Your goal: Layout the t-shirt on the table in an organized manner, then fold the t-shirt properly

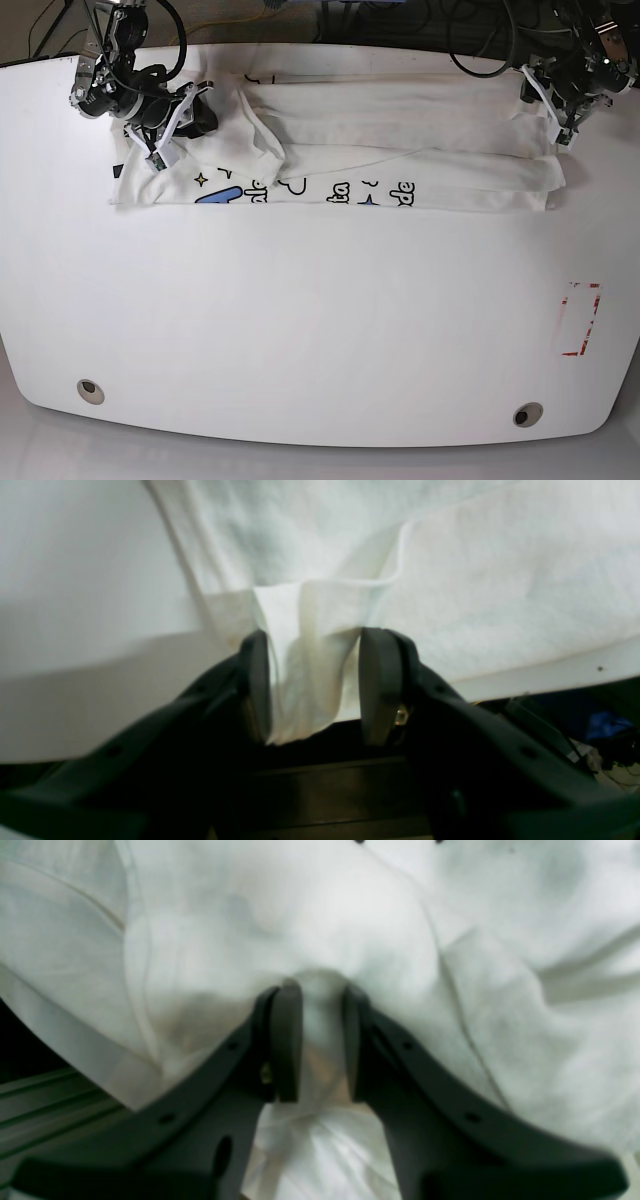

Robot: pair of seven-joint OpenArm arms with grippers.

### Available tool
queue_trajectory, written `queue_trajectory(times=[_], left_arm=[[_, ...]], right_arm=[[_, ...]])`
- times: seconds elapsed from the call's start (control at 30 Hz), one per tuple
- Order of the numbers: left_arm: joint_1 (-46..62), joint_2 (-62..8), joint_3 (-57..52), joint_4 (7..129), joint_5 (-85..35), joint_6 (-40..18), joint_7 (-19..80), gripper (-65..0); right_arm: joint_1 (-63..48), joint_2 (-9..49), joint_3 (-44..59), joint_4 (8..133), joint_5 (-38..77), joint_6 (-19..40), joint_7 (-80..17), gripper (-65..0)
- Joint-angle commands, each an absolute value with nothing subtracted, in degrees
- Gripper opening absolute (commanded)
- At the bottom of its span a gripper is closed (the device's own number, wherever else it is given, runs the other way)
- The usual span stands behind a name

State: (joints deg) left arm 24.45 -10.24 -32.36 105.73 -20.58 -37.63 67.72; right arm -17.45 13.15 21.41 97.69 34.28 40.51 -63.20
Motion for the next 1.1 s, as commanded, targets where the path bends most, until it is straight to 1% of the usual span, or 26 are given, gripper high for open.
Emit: queue_trajectory(times=[0.0,0.37,0.43,0.53,0.6,0.67,1.07], left_arm=[[24.5,-11.0,-32.7,106.9,-21.0,-37.8,67.5,-39.3],[24.2,-11.0,-32.7,106.9,-21.0,-37.8,67.5,-39.9],[24.1,-11.0,-32.7,106.9,-21.0,-37.8,67.5,-42.1],[24.1,-11.0,-32.6,106.9,-21.0,-37.8,67.5,-51.1],[24.1,-11.0,-32.4,106.9,-21.0,-37.8,67.5,-55.4],[24.1,-11.0,-32.3,106.9,-21.0,-37.8,67.5,-57.5],[24.1,-11.1,-32.5,106.9,-20.9,-37.8,67.5,-56.9]], right_arm=[[-17.5,13.7,21.7,97.7,32.1,40.0,-64.6,-50.6],[-17.5,13.6,21.7,97.7,32.1,40.0,-64.6,-50.6],[-17.5,13.6,21.7,97.7,32.1,40.0,-64.6,-50.6],[-17.5,13.6,21.7,97.7,32.1,40.0,-64.6,-50.6],[-17.5,13.6,21.7,97.7,32.1,40.0,-64.6,-50.6],[-17.5,13.6,21.7,97.7,32.1,40.0,-64.6,-50.6],[-17.5,13.6,21.7,97.7,32.1,40.0,-64.6,-50.6]])
